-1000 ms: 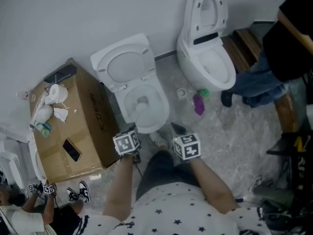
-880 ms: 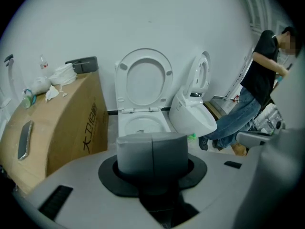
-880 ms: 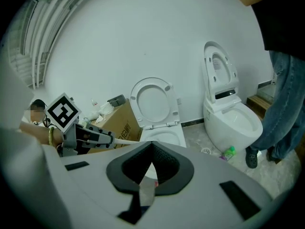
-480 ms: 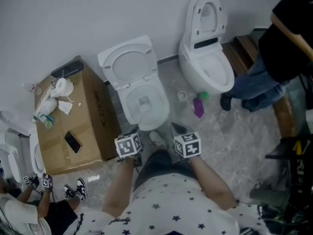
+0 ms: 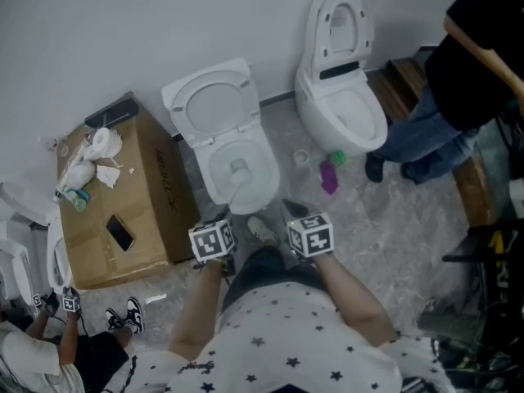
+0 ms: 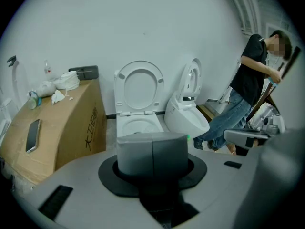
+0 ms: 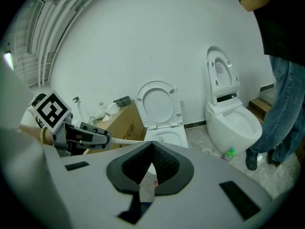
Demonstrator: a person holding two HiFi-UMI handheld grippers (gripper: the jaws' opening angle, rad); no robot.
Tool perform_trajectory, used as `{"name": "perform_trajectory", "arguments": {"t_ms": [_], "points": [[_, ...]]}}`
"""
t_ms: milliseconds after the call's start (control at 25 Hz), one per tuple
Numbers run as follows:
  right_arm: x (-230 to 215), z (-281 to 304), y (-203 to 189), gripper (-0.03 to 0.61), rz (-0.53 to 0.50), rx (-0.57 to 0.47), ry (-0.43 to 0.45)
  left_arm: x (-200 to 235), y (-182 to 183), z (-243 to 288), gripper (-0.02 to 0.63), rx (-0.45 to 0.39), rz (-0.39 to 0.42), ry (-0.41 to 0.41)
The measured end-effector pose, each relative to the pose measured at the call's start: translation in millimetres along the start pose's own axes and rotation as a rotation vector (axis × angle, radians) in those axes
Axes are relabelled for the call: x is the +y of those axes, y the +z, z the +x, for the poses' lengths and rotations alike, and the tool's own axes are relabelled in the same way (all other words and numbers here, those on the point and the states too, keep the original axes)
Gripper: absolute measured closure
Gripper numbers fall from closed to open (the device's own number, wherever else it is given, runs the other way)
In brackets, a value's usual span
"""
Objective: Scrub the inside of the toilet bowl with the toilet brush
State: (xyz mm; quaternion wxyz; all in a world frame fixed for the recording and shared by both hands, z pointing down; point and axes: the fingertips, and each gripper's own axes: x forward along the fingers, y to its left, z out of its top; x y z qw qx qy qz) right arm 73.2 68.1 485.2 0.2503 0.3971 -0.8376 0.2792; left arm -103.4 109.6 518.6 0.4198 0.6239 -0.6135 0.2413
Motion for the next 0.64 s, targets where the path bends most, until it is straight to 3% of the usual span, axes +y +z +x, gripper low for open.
{"name": "perform_trajectory", "arguments": {"t_ms": [640], "points": [[6.0,-3.0,8.1,0.572,0.002,-0.027,0.000,-2.2,3.7,-1.0,0.460,-0.020,0.017,-0.009]]}}
